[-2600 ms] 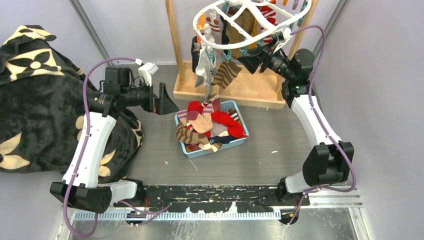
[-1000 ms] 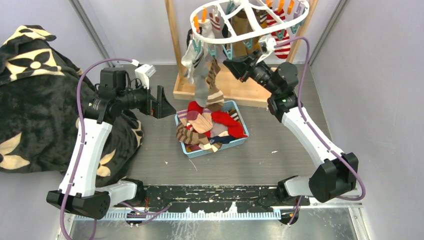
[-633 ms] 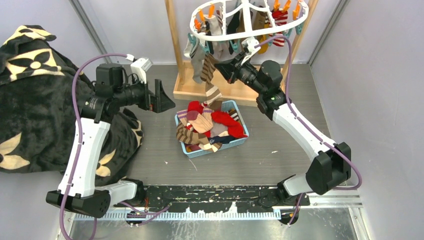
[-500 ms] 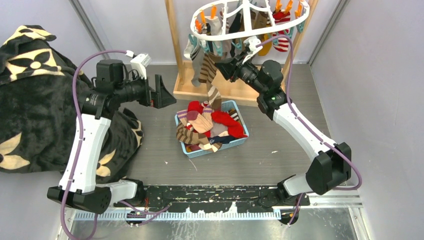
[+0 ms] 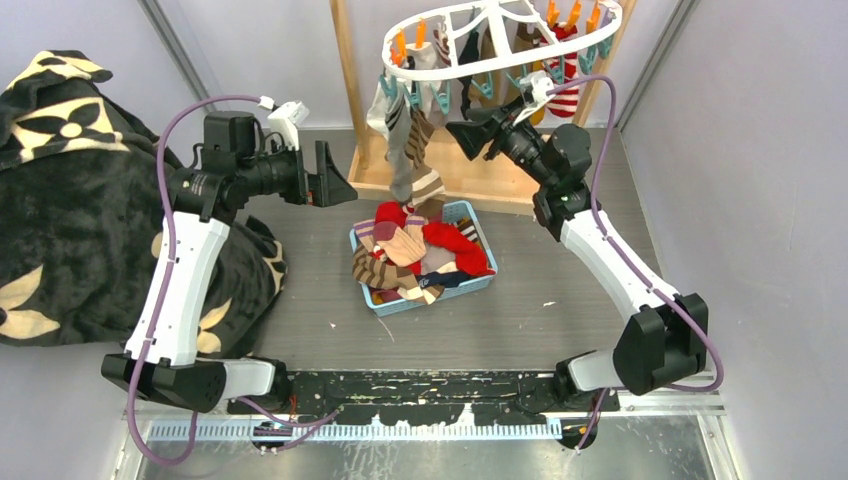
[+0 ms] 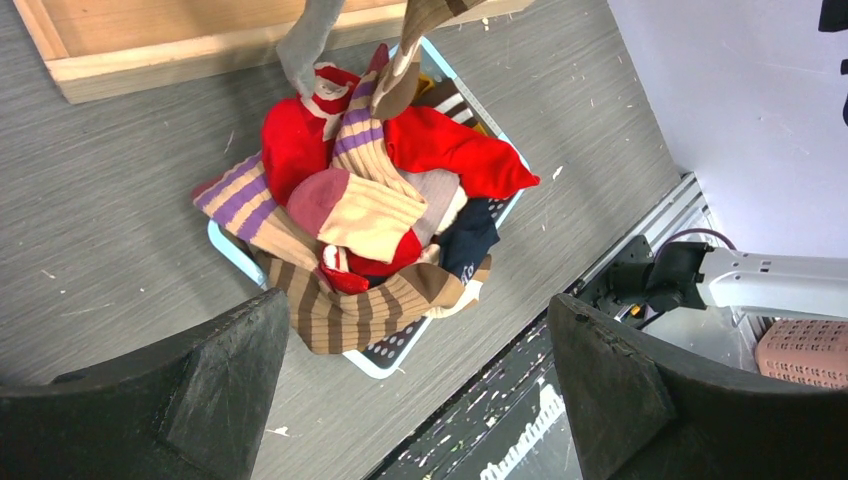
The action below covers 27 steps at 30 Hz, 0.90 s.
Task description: Clip the socks to the hanger
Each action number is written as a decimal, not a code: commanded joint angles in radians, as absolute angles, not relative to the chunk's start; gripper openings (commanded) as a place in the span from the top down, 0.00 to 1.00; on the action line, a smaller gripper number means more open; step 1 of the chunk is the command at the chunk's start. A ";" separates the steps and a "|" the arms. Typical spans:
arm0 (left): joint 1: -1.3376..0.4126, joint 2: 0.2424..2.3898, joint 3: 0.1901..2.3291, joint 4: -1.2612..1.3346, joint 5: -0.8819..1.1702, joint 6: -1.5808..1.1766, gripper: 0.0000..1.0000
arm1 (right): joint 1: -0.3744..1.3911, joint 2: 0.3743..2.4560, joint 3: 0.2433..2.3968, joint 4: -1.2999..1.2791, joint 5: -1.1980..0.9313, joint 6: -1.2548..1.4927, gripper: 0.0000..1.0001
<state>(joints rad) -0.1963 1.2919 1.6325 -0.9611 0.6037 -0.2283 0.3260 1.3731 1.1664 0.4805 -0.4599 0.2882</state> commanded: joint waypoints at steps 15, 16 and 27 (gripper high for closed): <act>-0.200 1.240 1.628 -0.925 0.629 -0.177 0.00 | 0.233 1.573 1.264 1.098 -0.741 0.783 0.34; -0.200 1.241 1.628 -0.925 0.630 -0.175 0.00 | 0.234 1.582 1.274 1.113 -0.740 0.800 0.34; -0.199 1.229 1.614 -0.931 0.631 -0.157 0.00 | 0.229 1.628 1.300 1.233 -0.727 0.922 0.46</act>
<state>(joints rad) -0.1963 1.2633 1.6157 -0.9611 0.6064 -0.1783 0.2314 1.6390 1.2644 1.1229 -0.7265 0.8700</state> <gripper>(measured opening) 0.996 0.552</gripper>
